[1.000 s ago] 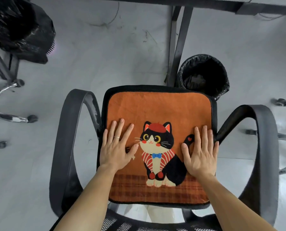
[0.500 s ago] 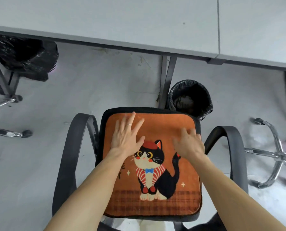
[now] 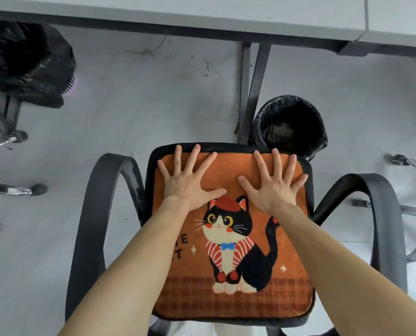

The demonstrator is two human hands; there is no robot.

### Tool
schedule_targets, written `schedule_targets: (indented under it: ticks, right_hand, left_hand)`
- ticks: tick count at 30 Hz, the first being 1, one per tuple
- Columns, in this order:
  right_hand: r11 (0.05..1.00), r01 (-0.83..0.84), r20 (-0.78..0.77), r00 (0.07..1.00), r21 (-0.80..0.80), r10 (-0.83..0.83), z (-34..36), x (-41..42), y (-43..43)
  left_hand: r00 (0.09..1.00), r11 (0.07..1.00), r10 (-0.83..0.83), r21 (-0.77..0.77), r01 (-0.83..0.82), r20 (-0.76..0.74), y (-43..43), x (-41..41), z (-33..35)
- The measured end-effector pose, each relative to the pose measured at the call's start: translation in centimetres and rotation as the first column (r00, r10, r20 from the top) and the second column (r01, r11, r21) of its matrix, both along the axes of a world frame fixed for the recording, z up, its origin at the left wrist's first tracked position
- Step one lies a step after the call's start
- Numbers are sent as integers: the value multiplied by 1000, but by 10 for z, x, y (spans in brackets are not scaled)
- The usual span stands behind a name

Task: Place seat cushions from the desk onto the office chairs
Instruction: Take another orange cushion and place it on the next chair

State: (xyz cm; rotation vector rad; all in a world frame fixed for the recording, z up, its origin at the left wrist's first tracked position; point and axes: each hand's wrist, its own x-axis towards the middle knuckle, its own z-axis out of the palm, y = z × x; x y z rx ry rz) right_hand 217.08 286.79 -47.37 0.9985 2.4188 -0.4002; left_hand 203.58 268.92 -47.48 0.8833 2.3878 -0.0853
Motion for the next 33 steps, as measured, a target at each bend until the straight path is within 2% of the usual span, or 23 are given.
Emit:
schedule_targets:
  ticks: [2,4,7,11,16,19,25,33]
  right_hand:
    - [1000,3,-3,1000,-20,-3,5,2,0]
    - [1000,-10,-50,999,-18,9,16,13,-7]
    - [991,-131,-92,987,9,132,28,55,-37]
    - [975,-214,37,976,-52,216,43,131,-87]
    - [975,-165,236,952,-150,197,62,165,-109]
    - [971,-144,326,924,-193,202,61,170,-116]
    - [973,-154,360,910,-170,207,41,179,-120]
    - [973,-134,382,903,-189,198,40,175,-120]
  left_hand:
    - [999,1000,-25,-12,24,-40,0,4,5]
    - [992,997,-64,46,69,-107,-7,21,12]
    - [989,985,-137,99,142,-56,-36,65,21]
    - [976,984,-172,-29,177,134,-78,130,41]
    - [973,963,-96,-229,145,212,-110,158,56]
    - [958,931,-112,-309,194,263,-116,154,56]
    - [950,886,-124,-399,236,287,-112,153,46]
    - [945,874,-134,-414,255,299,-109,154,39]
